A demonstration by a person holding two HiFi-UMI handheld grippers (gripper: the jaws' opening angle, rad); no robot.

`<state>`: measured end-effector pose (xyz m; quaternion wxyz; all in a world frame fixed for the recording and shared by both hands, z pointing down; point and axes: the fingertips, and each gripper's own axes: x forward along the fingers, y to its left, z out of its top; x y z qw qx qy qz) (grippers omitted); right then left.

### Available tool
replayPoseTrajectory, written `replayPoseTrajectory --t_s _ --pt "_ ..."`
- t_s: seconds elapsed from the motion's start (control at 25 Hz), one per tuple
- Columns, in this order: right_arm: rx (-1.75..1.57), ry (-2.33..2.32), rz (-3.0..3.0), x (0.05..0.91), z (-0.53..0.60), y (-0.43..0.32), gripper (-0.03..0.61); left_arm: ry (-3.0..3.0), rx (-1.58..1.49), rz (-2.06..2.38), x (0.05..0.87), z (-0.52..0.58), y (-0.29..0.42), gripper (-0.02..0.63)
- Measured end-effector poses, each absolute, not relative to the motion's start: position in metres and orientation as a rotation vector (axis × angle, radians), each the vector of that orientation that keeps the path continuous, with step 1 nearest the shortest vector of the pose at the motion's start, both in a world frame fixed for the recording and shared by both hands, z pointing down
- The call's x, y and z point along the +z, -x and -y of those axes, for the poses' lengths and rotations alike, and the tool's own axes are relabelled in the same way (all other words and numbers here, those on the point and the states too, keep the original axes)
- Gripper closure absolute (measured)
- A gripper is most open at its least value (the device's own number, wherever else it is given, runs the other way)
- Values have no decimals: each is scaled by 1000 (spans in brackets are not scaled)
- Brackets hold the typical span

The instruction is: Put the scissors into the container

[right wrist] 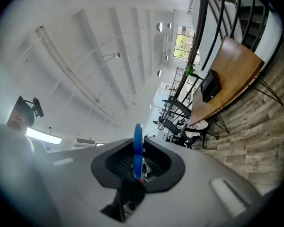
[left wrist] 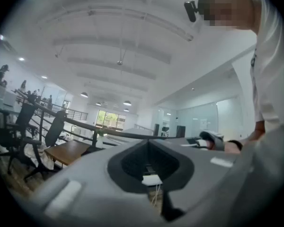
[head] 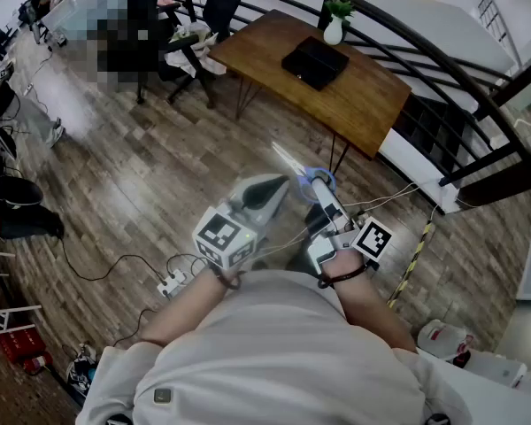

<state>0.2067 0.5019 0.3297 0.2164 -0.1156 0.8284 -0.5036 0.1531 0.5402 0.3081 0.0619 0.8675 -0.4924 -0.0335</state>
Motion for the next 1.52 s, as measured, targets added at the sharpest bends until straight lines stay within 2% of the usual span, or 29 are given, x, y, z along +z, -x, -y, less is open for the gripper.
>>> replayPoseTrajectory --t_s 0.6,1.28,1.52 --pt "-1438 310 -2264 339 -446 -225 520 -2566 -114 1465 326 -487 -170 612" --pt "-1449 293 -2300 344 -247 -324 520 -2544 -131 1469 334 -287 -277 612" --pt "-1478 276 -2281 350 -217 -330 520 -2508 -113 1495 337 -257 -278 612"
